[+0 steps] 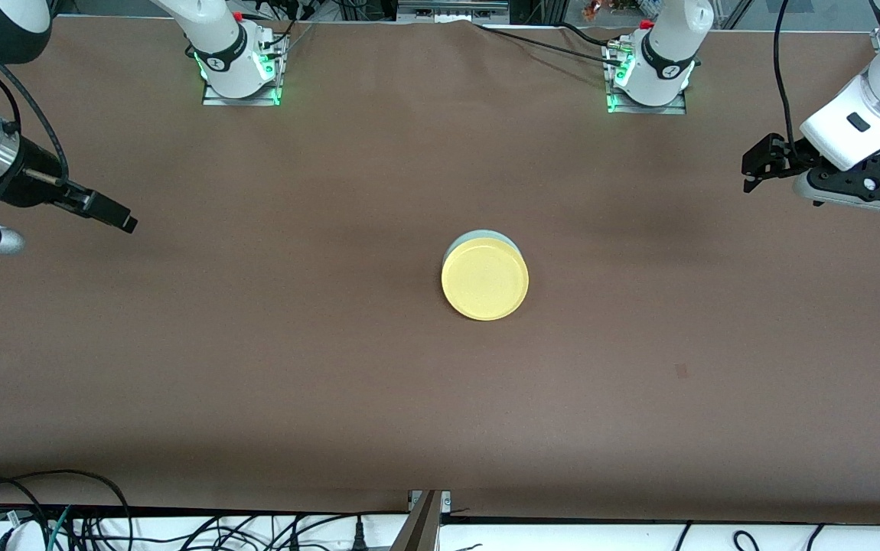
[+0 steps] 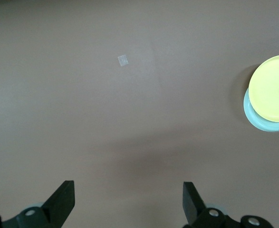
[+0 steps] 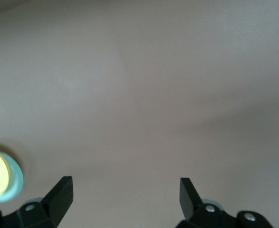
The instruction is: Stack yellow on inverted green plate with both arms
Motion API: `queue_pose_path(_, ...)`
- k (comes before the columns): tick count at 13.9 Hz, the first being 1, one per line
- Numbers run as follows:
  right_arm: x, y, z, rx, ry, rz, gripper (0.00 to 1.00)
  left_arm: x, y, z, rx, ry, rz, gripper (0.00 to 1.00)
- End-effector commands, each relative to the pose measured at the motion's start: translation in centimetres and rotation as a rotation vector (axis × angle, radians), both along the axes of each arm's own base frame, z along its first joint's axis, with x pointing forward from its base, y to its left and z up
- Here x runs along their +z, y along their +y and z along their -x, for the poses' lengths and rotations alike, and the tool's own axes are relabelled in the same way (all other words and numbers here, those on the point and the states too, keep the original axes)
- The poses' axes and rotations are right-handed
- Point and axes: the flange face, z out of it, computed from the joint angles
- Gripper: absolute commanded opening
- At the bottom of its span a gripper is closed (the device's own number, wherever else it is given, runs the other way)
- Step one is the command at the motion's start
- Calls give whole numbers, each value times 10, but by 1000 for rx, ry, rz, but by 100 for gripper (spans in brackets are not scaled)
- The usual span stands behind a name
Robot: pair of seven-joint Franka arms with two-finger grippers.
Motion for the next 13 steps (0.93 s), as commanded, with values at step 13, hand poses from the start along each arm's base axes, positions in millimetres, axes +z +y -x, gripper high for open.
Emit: queue_pose_path(13,-11,-2,31,208,0,31,99,9,4,-2,26,5,7,100)
